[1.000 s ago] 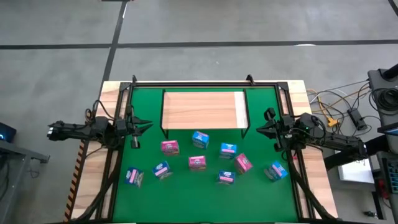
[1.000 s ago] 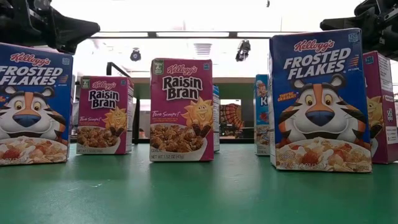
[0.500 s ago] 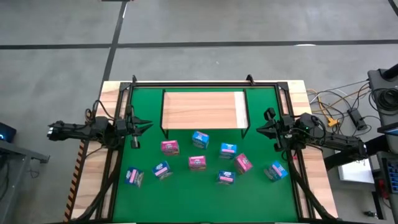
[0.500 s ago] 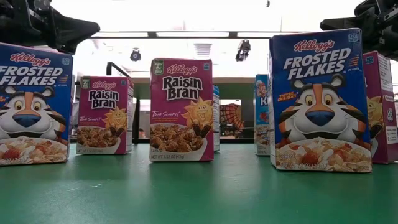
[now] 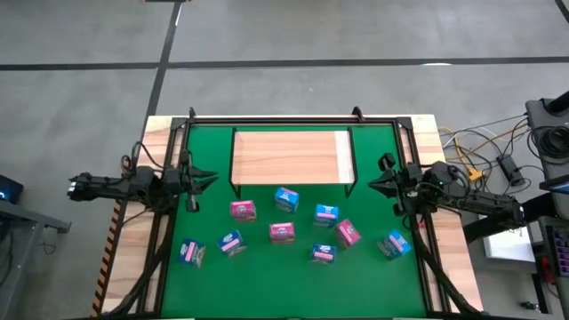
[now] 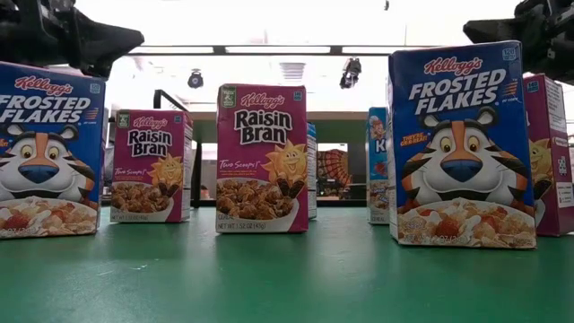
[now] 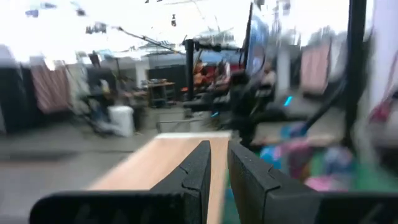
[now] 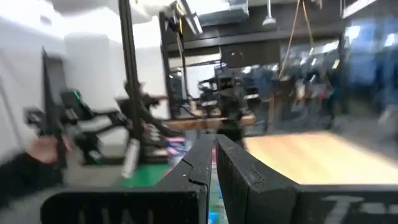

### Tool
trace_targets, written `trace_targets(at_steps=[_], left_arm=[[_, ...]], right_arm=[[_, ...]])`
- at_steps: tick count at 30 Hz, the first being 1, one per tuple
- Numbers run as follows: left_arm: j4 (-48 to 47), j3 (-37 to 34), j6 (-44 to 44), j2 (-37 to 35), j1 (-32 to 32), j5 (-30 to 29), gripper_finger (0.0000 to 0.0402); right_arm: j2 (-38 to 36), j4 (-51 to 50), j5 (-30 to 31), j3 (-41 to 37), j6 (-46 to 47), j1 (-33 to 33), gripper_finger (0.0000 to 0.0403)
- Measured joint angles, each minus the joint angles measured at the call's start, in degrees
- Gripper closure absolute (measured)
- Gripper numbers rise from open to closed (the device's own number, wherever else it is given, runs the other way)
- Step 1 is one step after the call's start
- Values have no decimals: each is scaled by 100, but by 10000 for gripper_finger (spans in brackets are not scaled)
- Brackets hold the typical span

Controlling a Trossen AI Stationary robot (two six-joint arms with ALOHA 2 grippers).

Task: Stack cereal on shelf
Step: Put the center light blue cereal box on the shelf

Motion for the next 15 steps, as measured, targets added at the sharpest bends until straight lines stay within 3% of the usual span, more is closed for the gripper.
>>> trace_targets(at_steps=[4,12,15], left_arm=[[324,0,-1868,2,0,-3,364],[838,-1,-1789,156,2,-183,364],[879,0,-1764,303,0,-183,364]], right_arm=[[65,178,160,1,795,1,390],[870,1565,958,10,939,123,390],[1337,1575,1049,219,939,126,390]])
